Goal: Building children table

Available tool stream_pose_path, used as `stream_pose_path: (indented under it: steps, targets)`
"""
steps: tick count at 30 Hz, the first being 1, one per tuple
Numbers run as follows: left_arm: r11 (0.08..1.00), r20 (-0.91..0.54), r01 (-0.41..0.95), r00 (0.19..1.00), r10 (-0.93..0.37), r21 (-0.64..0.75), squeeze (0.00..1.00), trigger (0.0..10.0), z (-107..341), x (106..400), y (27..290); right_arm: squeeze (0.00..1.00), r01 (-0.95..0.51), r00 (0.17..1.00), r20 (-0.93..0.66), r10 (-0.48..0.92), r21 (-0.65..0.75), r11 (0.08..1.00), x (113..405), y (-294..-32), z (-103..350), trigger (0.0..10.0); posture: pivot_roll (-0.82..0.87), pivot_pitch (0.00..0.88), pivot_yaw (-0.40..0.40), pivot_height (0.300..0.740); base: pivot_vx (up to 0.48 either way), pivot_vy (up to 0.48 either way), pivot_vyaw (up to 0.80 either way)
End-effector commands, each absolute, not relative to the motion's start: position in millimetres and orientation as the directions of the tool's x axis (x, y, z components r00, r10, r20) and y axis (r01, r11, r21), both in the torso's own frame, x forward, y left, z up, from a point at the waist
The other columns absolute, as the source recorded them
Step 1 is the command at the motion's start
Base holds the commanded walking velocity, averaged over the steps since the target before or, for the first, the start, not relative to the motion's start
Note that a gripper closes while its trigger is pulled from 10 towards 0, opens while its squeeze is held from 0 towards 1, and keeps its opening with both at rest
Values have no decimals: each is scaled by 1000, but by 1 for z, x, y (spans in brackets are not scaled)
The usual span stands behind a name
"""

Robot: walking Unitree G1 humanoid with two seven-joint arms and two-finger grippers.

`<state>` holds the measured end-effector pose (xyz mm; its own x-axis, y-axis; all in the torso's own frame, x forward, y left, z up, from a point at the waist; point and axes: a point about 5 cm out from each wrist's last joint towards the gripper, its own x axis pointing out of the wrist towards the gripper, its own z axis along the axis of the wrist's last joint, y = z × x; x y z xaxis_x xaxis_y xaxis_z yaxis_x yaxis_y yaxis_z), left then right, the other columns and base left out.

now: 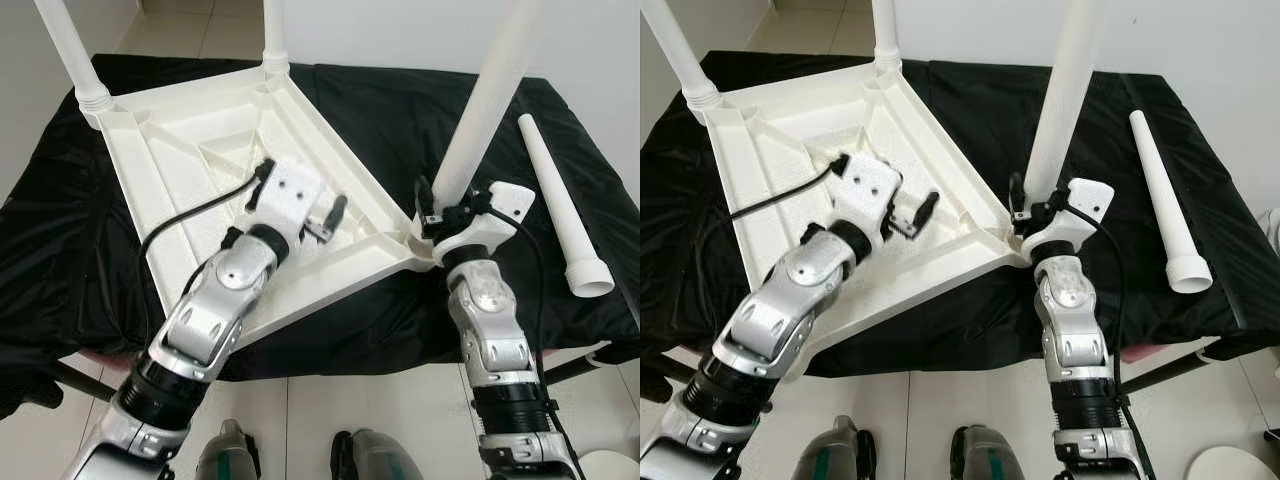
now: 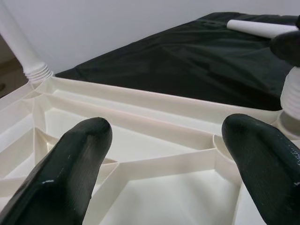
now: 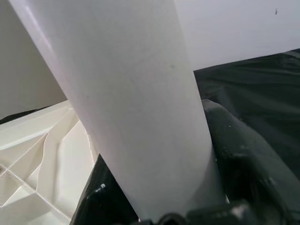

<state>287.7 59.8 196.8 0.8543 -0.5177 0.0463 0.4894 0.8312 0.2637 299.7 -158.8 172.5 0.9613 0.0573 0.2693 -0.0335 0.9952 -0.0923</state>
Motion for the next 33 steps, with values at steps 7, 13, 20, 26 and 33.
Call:
stream_pose_path:
  steps: [7, 13, 20, 26, 33]
  targets:
    - [802, 19, 537, 828, -561, 261, 0, 10000, 184, 283, 56, 0, -48, 970, 233, 72, -106, 993, 291, -164, 161, 10000, -111, 62, -19, 740, 0, 0, 0]
    - [742, -1, 607, 774, -633, 287, 0, 10000, 182, 276, 48, 0, -47, 975, 212, 64, -87, 995, 292, -165, 154, 10000, -113, 57, -14, 740, 0, 0, 0]
    - [621, -62, 747, 650, -758, 238, 0, 10000, 171, 257, 37, 0, -46, 977, 206, 57, -58, 997, 300, -161, 151, 10000, -108, 48, -13, 740, 0, 0, 0]
    - [606, -77, 761, 636, -768, 231, 0, 10000, 167, 254, 36, 0, -46, 975, 214, 57, -56, 997, 306, -161, 153, 10000, -101, 41, -19, 740, 0, 0, 0]
    - [602, -84, 764, 632, -770, 232, 0, 10000, 165, 253, 36, 0, -64, 974, 216, 74, -55, 996, 311, -160, 153, 10000, -96, 28, -26, 740, 0, 0, 0]
